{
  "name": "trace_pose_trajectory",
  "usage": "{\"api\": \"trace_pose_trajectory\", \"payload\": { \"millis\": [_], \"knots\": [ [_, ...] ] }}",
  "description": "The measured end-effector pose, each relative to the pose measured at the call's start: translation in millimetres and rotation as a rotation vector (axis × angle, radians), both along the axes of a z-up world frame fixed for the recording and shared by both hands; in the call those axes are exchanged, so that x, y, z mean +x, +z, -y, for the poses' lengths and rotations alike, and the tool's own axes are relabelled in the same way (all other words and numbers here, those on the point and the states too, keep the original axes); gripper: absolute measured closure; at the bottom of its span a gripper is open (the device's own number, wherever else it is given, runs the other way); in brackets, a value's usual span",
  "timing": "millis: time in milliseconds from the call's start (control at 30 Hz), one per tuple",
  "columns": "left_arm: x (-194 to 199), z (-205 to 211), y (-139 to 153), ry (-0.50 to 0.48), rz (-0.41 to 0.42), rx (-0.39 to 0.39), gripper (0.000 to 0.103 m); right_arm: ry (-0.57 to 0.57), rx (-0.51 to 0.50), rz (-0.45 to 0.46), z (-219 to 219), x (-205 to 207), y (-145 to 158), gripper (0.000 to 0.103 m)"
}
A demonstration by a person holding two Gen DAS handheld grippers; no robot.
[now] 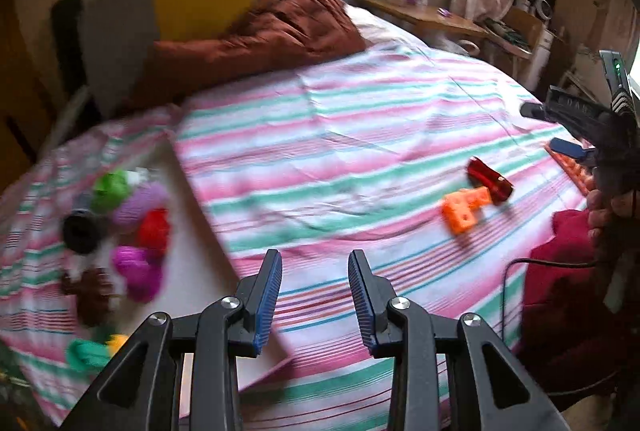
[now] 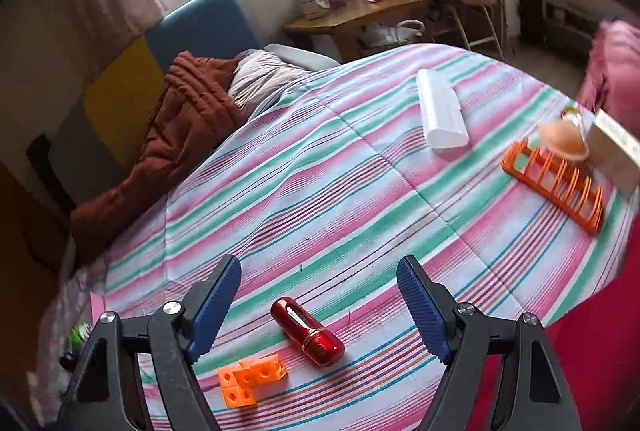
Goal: Organize rigid objects
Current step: 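Close the left gripper on the orange connected cubes, then close the right gripper around the red cylinder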
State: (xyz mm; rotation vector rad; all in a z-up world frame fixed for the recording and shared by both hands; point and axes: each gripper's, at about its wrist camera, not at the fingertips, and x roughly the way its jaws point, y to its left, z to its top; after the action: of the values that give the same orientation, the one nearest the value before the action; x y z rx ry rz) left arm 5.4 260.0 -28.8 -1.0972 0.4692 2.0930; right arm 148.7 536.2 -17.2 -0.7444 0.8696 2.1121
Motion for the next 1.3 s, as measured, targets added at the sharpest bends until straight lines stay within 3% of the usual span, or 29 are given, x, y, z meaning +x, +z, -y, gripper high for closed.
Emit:
{"api": "trace_pose_trajectory", "payload": {
  "millis": [200,567,733,800,1067,1300],
  "knots": [
    [9.2,-48.3,-17.3,-0.114,0.105,0.024,0.069,0.003,-0.04,-0.009,-3.7,-0.8,-5.0,0.022],
    [24.3,-128.4,-40.4,-0.342,0.171,-0.029,0.063,0.019,-0.082,-0.002,-6.3,-3.6,-11.6,0.022],
    [17.0,-148.9,-59.7,-0.339,0.226,-0.055,0.063,0.021,-0.086,0.002,-7.0,-4.5,-12.6,0.022],
    [11.8,-150.9,-67.5,-0.32,0.262,-0.039,0.073,0.019,-0.089,0.005,-7.3,-5.0,-13.3,0.022],
    [10.3,-119.5,-64.4,-0.292,0.224,0.018,0.076,0.06,-0.087,0.063,-4.1,-17.5,-18.2,0.022],
    [8.0,-85.7,-61.5,-0.24,0.214,0.036,0.076,0.157,-0.108,0.168,5.5,-39.4,-34.9,0.022]
  ]
}}
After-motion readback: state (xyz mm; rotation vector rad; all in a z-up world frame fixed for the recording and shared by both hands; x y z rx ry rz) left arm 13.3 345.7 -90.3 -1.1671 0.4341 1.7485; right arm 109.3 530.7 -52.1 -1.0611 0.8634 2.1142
